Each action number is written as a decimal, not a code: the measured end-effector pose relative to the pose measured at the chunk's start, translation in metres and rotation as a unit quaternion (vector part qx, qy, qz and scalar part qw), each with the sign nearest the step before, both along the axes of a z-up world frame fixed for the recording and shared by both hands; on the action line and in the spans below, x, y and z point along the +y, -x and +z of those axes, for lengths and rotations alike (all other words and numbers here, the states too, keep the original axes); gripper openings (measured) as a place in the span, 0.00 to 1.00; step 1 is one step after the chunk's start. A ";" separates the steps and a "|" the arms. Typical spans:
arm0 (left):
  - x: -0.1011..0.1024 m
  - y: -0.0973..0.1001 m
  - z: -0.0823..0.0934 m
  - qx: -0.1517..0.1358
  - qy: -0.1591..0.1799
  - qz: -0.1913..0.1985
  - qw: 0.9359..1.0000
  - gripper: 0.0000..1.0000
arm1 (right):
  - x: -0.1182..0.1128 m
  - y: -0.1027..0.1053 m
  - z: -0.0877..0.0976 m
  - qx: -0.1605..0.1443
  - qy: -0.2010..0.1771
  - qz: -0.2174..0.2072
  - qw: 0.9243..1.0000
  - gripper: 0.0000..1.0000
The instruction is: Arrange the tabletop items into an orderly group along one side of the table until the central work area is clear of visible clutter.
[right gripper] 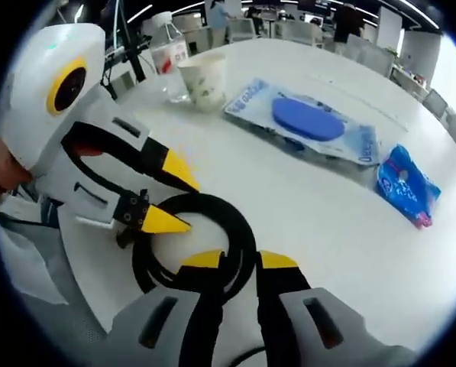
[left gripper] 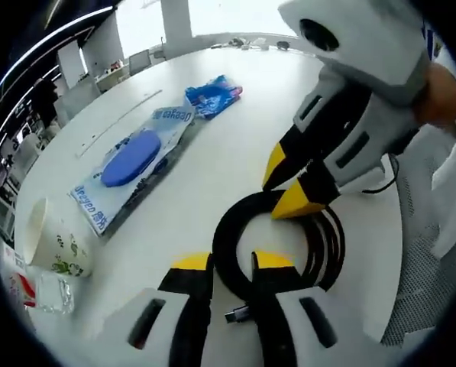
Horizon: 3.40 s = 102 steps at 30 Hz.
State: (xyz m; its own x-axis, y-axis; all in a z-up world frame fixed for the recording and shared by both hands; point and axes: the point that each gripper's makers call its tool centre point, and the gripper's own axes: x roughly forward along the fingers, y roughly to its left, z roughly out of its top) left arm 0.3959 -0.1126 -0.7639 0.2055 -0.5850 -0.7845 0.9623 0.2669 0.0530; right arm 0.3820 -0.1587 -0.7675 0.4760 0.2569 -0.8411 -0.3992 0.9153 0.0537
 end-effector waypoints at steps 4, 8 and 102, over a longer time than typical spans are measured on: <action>0.002 -0.002 0.000 0.013 0.005 0.033 0.999 0.14 | 0.000 0.000 0.000 0.000 -0.011 -0.013 1.000 0.10; 0.001 -0.003 0.000 0.014 -0.001 0.043 0.999 0.13 | 0.000 0.000 0.002 0.001 -0.024 -0.024 0.999 0.04; -0.199 -0.049 0.012 0.079 0.049 0.024 0.995 0.04 | -0.200 -0.043 0.015 -0.049 -0.011 -0.080 0.996 0.04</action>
